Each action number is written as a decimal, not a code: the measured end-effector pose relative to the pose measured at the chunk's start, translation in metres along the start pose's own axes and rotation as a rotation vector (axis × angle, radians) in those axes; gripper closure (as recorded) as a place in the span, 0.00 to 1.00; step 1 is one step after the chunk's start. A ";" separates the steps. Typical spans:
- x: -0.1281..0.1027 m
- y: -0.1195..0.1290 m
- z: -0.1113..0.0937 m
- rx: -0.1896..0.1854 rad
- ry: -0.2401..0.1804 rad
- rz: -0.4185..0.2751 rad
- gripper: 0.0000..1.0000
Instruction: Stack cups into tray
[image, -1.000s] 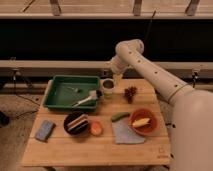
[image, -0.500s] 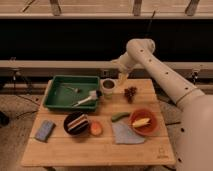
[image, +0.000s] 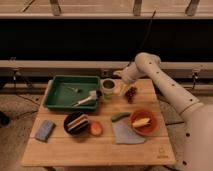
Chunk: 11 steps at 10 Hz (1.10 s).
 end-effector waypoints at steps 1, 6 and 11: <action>0.002 0.003 0.005 -0.001 -0.026 0.024 0.20; 0.020 0.017 0.039 -0.035 -0.128 0.131 0.20; 0.016 0.006 0.070 -0.083 -0.193 0.183 0.20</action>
